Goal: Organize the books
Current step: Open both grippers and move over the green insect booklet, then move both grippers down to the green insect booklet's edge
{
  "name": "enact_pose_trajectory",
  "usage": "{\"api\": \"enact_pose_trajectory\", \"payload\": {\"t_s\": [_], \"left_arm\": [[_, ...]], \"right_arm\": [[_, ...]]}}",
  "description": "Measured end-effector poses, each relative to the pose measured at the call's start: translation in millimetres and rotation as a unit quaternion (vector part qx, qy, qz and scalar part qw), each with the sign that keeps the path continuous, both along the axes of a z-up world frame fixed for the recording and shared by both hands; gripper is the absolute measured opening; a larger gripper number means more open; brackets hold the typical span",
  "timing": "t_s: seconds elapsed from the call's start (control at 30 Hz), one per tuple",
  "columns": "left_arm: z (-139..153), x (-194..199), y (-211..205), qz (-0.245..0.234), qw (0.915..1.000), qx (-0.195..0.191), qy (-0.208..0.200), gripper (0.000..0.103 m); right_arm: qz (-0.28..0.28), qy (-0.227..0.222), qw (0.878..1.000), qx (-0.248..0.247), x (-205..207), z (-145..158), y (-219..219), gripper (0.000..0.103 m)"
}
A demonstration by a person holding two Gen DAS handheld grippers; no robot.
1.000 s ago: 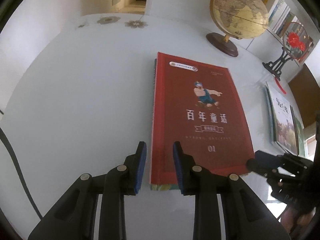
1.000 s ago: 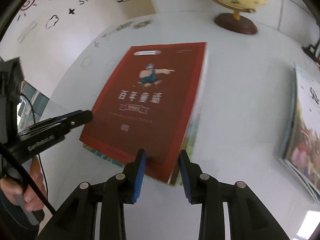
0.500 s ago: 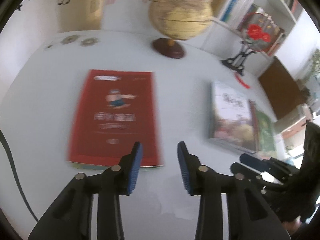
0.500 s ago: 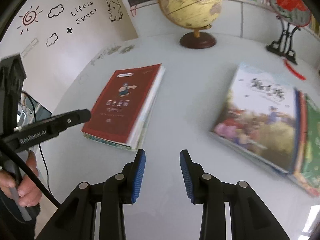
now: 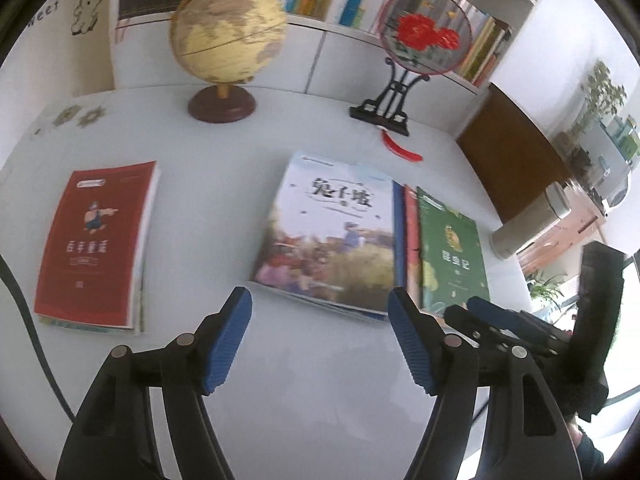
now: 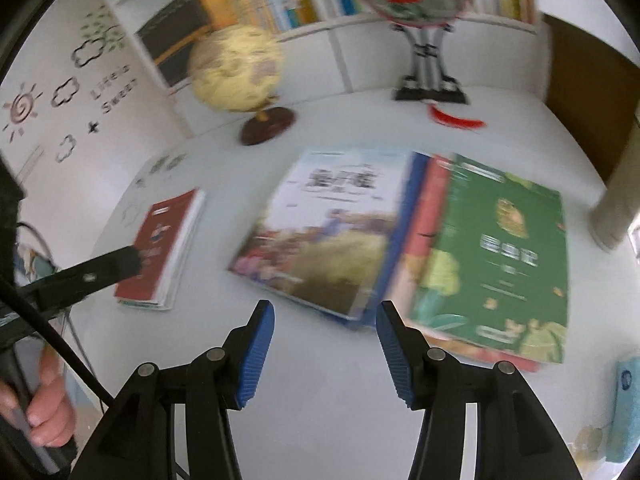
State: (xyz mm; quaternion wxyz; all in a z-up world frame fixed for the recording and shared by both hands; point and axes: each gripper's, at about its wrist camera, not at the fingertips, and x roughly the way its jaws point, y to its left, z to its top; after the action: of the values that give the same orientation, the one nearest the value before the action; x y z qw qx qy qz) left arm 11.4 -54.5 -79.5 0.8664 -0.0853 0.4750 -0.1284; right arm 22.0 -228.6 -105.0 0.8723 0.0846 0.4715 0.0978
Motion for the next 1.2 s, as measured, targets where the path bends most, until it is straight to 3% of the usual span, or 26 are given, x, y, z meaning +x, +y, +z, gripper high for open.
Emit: {"api": "enact_pose_trajectory", "payload": {"t_s": [0.13,0.33,0.67,1.03,1.2], "left_arm": [[6,-6,-26,-0.015,0.9995,0.021,-0.019,0.069],[6,-8,-47,-0.019,0.9995,0.015,-0.017,0.069],[0,-6,-83,-0.049,0.9984,0.021,-0.018,0.069],[-62,31,-122,-0.108,0.9921,-0.044,0.045,0.064],[-83,53,-157,-0.156,0.9852,-0.043,0.058,0.063]], "right_arm": [[-0.029,0.023,0.999,0.010,8,-14,-43,0.051],[-0.062,0.028,0.997,0.042,20,-13,-84,0.051],[-0.057,0.027,0.997,0.041,26,-15,-105,0.051],[-0.102,0.045,0.994,0.022,22,-43,-144,0.051],[-0.122,0.047,0.991,0.010,31,-56,-161,0.051]]}}
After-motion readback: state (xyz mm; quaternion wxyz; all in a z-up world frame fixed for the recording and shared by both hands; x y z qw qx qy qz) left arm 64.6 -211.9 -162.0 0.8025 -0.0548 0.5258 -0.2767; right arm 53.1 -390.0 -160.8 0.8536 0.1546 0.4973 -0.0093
